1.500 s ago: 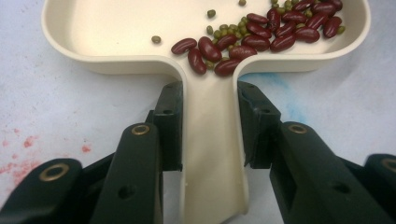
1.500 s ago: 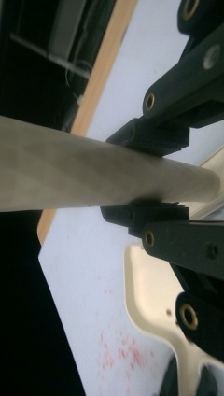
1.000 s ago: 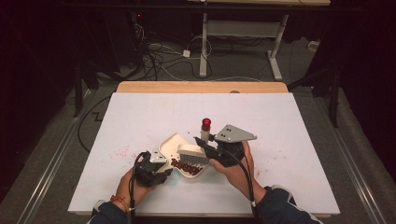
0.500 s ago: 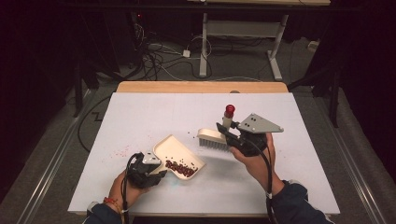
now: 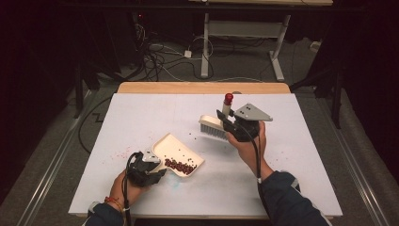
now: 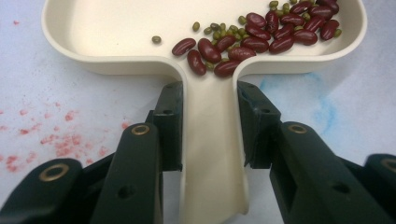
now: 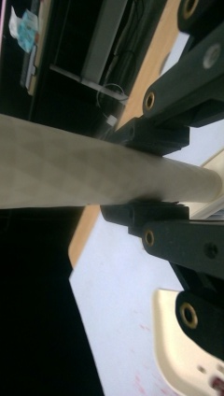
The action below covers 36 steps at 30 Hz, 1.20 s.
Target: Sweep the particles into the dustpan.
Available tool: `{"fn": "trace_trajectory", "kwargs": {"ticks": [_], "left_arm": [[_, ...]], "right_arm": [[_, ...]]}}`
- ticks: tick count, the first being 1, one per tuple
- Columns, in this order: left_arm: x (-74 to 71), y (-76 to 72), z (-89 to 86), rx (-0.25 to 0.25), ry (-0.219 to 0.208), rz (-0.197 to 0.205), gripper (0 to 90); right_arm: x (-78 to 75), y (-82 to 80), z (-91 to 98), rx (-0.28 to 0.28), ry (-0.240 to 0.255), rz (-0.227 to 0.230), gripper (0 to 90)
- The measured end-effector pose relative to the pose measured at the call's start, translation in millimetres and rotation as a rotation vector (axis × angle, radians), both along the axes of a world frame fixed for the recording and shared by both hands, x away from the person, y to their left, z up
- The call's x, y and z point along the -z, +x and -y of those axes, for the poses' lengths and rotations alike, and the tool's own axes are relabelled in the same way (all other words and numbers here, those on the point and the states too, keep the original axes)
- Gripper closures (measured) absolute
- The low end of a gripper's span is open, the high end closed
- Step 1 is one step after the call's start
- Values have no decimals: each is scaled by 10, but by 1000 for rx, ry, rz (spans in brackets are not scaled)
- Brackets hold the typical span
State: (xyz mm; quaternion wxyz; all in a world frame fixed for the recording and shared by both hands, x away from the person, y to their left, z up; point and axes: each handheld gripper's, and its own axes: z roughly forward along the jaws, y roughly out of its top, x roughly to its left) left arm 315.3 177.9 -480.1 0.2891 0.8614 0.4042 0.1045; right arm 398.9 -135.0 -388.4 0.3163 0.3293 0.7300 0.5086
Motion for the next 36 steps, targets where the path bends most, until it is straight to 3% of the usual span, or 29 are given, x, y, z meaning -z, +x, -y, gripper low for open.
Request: {"fn": "trace_trajectory", "kwargs": {"ticks": [4, 6, 10, 15, 20, 22, 30, 36], "left_arm": [[10, 51, -7, -13, -6, -5, 635], [13, 69, -2, -18, -3, -2, 635], [18, 111, 12, -28, -4, -3, 635], [28, 145, 13, -36, -8, -10, 635], [28, 175, 2, -46, -10, -10, 634], [26, 186, -9, -47, -7, -12, 634], [43, 198, -12, -43, -8, -10, 634], [36, 195, -16, -38, -5, -6, 634]], "right_arm": [[37, 114, -138, 11, 0, 12, 701], [114, 213, -296, 22, -29, 15, 701], [202, 271, -416, 22, -53, 2, 701], [194, 107, -550, -74, -82, -36, 699], [153, -56, -607, -147, -60, -91, 700], [152, -144, -644, -164, -65, -88, 700], [31, -348, -614, -290, 22, -123, 701], [-120, -363, -430, -231, 23, -70, 701]]}}
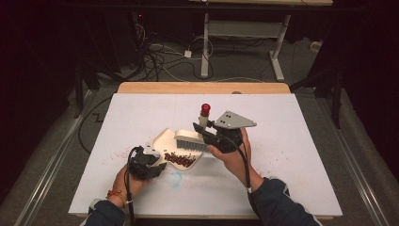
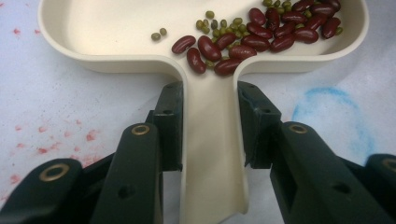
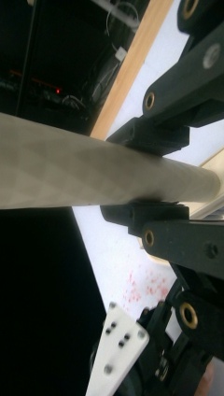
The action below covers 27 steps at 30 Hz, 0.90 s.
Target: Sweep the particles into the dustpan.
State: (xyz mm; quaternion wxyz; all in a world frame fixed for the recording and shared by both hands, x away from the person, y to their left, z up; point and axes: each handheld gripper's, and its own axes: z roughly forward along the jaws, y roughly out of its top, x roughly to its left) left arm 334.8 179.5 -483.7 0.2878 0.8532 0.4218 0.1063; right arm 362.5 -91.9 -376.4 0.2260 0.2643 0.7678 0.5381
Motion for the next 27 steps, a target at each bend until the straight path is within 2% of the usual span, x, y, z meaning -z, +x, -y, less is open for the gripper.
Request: {"fn": "trace_trajectory", "kwargs": {"ticks": [1, 6, 9, 10, 13, 16, 17, 18, 21, 22, 23, 25, 27], "left_arm": [[0, -1, -3, 0, 0, 0, 633], [-7, -15, -18, -2, 2, 0, 633], [-9, -20, -23, -2, 3, 1, 633], [-10, -19, -22, -1, 4, 0, 633], [-20, -16, -24, 0, 4, 1, 633], [-27, -16, -29, 2, 6, 1, 633], [-28, -17, -30, 2, 8, 2, 633], [-28, -16, -32, 3, 8, 2, 633], [-28, -16, -35, 3, 9, 3, 633], [-29, -17, -38, 4, 12, 3, 633], [-28, -18, -40, 3, 12, 4, 633], [-25, -19, -42, -2, 6, 3, 633], [-27, -20, -45, -1, 6, 4, 633]], "right_arm": [[-2, 13, 31, 7, -5, 7, 701], [61, 110, 149, 113, -61, 62, 700], [119, 163, 177, 143, -81, 59, 700], [185, 216, 184, 163, -97, 46, 701], [242, 245, 165, 172, -111, 35, 700], [260, 223, 109, 161, -127, 60, 700], [262, 207, 93, 149, -127, 53, 701], [263, 173, 51, 108, -117, 22, 700], [242, 131, 9, 75, -122, 10, 701], [214, 114, 7, 51, -105, -9, 701], [150, 83, 14, 1, -54, -46, 701], [116, 54, 9, -2, -53, -39, 701], [59, -1, 0, 10, -76, 10, 701]]}}
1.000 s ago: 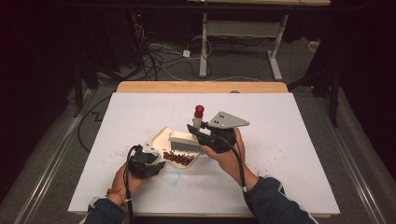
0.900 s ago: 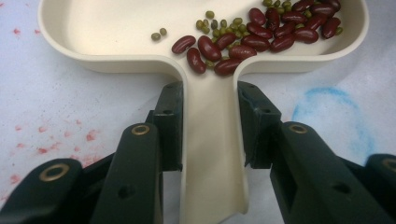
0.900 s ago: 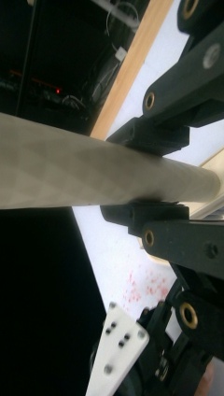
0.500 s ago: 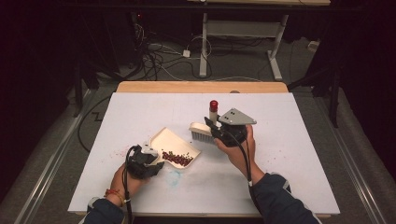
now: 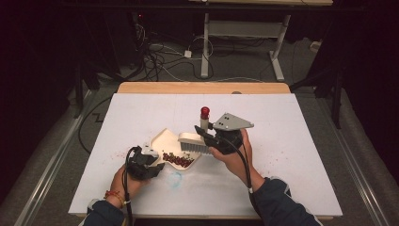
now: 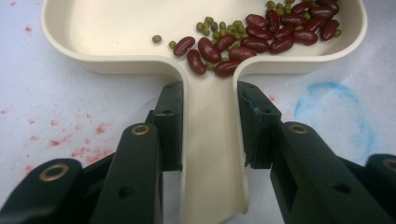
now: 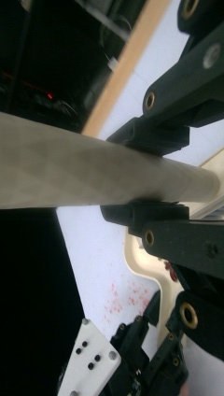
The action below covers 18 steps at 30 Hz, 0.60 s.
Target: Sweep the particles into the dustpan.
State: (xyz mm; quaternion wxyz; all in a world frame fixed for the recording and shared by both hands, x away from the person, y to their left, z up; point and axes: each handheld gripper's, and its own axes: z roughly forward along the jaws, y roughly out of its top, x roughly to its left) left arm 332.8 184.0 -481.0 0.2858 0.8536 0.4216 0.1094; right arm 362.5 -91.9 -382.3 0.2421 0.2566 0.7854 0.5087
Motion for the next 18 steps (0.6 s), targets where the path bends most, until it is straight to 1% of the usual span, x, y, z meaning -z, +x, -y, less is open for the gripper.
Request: {"fn": "trace_trajectory", "kwargs": {"ticks": [1, 3, 4, 6, 7, 9, 10, 11, 12, 13, 14, 15, 16, 17, 18], "left_arm": [[-1, 0, -1, -1, -2, -1, 633], [0, 1, -2, -4, -9, -2, 633], [-3, 1, -4, 0, -4, -3, 633], [-2, 2, -2, -3, -7, -3, 633], [0, 2, -1, -6, -12, -4, 633], [5, 0, 3, -11, -15, -4, 632], [7, 0, 5, -16, -22, -6, 633], [10, 0, 10, -20, -25, -8, 633], [14, -2, 20, -27, -30, -9, 632], [15, -5, 37, -37, -31, -10, 632], [13, -12, 57, -44, -25, -7, 632], [10, -21, 81, -54, -21, -1, 632], [2, -27, 98, -66, -19, 3, 632], [0, -31, 115, -83, -28, 8, 632], [-4, -36, 133, -93, -25, 10, 632]], "right_arm": [[-20, -17, 5, 6, -1, 13, 701], [-42, -13, 28, 9, 12, 14, 701], [-43, -2, 40, 15, 14, 14, 700], [-24, 27, 63, 43, 5, 26, 700], [-2, 42, 71, 61, 5, 33, 701], [67, 86, 78, 87, -12, 62, 700], [111, 110, 78, 110, -13, 76, 701], [158, 129, 73, 128, -14, 85, 700], [205, 142, 57, 135, -22, 86, 700], [251, 150, 31, 132, -30, 83, 700], [269, 132, 8, 124, -21, 90, 701], [269, 107, -27, 120, -33, 95, 701], [265, 47, -92, 98, -45, 95, 700], [265, 47, -92, 98, -45, 95, 700], [272, 12, -120, 90, -40, 86, 700]]}}
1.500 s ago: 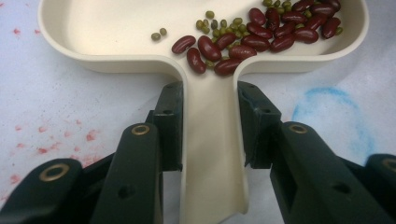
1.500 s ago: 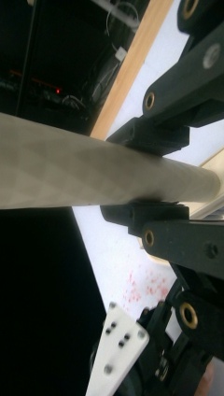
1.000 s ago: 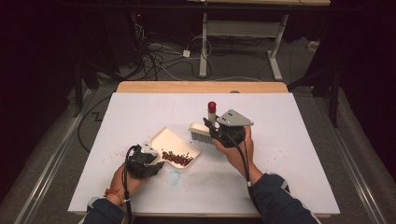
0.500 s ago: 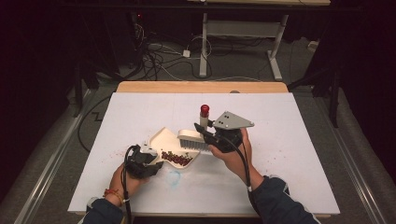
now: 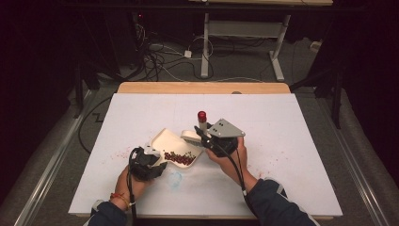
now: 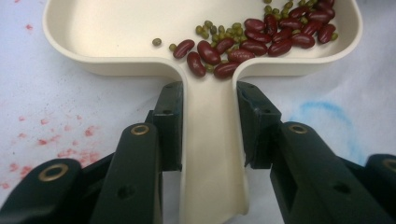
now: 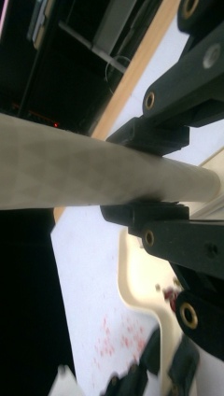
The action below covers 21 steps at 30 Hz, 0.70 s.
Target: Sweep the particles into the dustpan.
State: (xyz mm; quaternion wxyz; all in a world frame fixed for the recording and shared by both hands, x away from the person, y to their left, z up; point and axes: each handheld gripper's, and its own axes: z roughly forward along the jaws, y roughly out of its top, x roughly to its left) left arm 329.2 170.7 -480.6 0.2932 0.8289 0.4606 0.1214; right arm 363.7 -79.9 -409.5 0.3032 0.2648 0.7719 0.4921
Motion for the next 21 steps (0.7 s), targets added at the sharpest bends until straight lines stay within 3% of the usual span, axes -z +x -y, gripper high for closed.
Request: {"fn": "trace_trajectory", "kwargs": {"ticks": [2, 9, 13, 21], "left_arm": [[2, -5, 24, -32, -14, 8, 629], [30, 5, 111, -89, -14, 33, 623], [39, 29, 87, -94, -12, 36, 628], [40, 55, 34, -92, -24, 37, 635]], "right_arm": [[7, -70, -74, -11, -31, 4, 699], [-12, -286, -251, -76, -24, -37, 699], [-19, -319, -266, -84, -21, -46, 700], [-59, -279, -193, -94, 32, -70, 700]]}}
